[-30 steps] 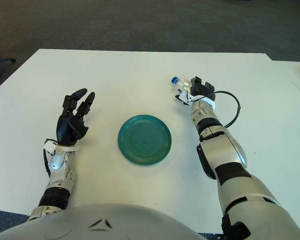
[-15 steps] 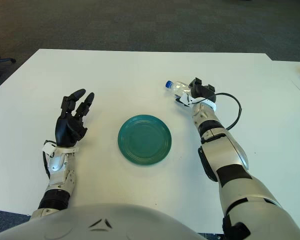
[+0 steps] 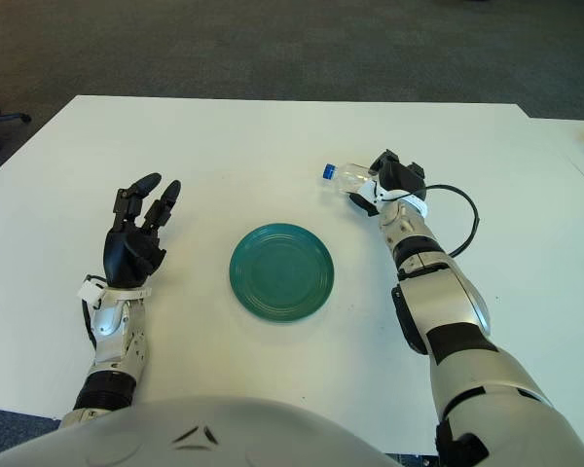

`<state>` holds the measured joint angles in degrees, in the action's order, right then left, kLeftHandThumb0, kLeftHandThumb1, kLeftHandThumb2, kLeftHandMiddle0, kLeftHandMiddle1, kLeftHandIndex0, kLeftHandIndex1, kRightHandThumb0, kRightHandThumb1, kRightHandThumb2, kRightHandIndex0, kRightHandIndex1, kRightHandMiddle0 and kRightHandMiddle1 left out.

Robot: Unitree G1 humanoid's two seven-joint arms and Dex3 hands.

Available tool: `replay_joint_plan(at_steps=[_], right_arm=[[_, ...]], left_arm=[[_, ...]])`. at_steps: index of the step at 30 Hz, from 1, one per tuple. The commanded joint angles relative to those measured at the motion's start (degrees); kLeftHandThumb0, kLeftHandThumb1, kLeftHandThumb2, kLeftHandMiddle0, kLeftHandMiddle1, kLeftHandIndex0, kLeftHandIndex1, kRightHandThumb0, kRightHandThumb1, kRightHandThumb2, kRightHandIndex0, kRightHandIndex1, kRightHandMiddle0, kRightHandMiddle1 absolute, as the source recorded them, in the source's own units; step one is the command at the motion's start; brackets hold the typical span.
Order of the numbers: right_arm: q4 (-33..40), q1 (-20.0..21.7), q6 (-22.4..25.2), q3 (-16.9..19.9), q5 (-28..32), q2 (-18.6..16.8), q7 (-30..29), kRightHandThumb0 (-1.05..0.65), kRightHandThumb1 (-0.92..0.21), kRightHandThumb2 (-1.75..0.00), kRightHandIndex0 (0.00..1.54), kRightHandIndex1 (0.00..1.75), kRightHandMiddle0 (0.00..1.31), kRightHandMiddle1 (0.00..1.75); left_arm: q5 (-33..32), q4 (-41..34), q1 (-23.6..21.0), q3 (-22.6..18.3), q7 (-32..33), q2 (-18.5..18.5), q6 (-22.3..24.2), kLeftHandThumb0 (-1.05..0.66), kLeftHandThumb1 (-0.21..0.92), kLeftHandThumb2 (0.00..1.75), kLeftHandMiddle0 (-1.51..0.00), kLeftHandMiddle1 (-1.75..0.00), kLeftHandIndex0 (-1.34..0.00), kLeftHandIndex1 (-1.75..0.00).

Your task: Put the bottle into the plate.

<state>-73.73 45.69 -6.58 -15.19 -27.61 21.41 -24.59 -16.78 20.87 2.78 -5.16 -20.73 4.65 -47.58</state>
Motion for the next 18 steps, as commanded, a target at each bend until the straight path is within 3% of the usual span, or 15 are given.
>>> replay_joint_plan(at_steps=[1, 18], right_arm=[[0.65, -0.39, -0.63, 0.49, 0.50, 0.11, -1.04, -0.01, -0.06, -1.56, 0.84, 1.59, 0.60, 1.75], [1.41, -0.71, -1.97, -0.09, -0.30, 0.52, -1.02, 0.00, 0.03, -1.68, 0.88, 1.65, 0.66, 1.75]], left_arm=[[-1.94, 5.34, 6.30, 0.16, -0.23, 3.06, 1.02, -0.71, 0.92, 0.98, -0.52, -0.06, 0.00, -1.01], [-2.35, 5.53, 6.09, -0.13, -1.19, 3.05, 1.03, -0.71, 0.92, 0.97, -0.51, -0.06, 0.00, -1.00]])
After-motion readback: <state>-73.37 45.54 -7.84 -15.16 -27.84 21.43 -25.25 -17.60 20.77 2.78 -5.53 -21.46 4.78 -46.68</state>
